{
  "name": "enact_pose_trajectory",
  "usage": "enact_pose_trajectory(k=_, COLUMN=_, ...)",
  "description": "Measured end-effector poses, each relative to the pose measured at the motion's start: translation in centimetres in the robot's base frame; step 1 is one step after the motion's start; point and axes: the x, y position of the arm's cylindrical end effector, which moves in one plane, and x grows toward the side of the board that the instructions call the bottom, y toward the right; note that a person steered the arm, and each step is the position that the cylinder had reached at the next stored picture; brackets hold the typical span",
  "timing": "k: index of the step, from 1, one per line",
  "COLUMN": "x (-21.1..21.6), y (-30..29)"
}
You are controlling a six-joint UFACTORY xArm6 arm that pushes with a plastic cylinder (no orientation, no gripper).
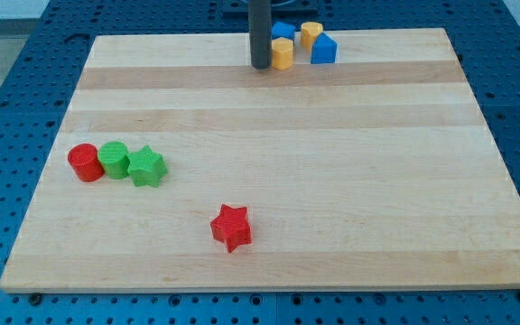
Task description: Nudge the blue triangle left a bit
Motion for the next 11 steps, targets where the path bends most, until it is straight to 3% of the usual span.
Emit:
enact_pose_trajectory(k=2, x=5.6, y=1.9)
enact_pose_trajectory(k=4, x=3.4, y=17.2)
enact_pose_trajectory(k=5, x=-0.9, y=21.2)
enact_pose_trajectory(k=6, x=-2.3, y=20.9)
enact_pose_trajectory(k=11, x=-1.6, y=13.0)
